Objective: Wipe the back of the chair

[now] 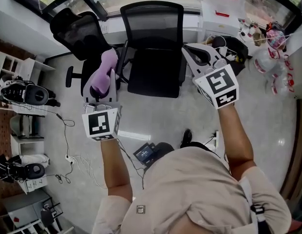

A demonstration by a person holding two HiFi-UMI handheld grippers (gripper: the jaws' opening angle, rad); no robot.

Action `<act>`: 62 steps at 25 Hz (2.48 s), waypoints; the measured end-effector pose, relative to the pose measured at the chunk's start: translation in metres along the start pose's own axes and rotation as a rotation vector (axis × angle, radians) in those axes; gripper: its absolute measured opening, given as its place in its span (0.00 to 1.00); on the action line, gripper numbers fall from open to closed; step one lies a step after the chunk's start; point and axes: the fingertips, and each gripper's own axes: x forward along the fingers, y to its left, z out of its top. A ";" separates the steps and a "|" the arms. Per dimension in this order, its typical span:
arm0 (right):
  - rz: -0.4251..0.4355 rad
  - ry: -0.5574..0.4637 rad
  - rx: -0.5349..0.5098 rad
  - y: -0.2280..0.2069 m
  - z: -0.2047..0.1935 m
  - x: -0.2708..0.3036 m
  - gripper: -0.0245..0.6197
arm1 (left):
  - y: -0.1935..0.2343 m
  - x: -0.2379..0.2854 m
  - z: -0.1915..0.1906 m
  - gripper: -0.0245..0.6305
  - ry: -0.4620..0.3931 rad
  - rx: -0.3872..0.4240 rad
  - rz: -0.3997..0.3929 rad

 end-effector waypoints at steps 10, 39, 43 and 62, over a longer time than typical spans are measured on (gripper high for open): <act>-0.034 0.048 -0.018 -0.023 -0.009 0.088 0.03 | 0.052 0.102 -0.047 0.17 -0.019 -0.029 -0.035; -0.188 0.287 0.130 -0.146 -0.224 0.345 0.03 | 0.110 0.495 -0.353 0.17 0.126 -0.016 -0.044; -0.194 0.348 0.161 -0.147 -0.262 0.359 0.03 | 0.115 0.537 -0.394 0.17 0.154 -0.016 -0.019; -0.317 0.514 0.298 -0.174 -0.378 0.278 0.03 | -0.158 0.647 -0.368 0.17 0.110 0.013 -0.344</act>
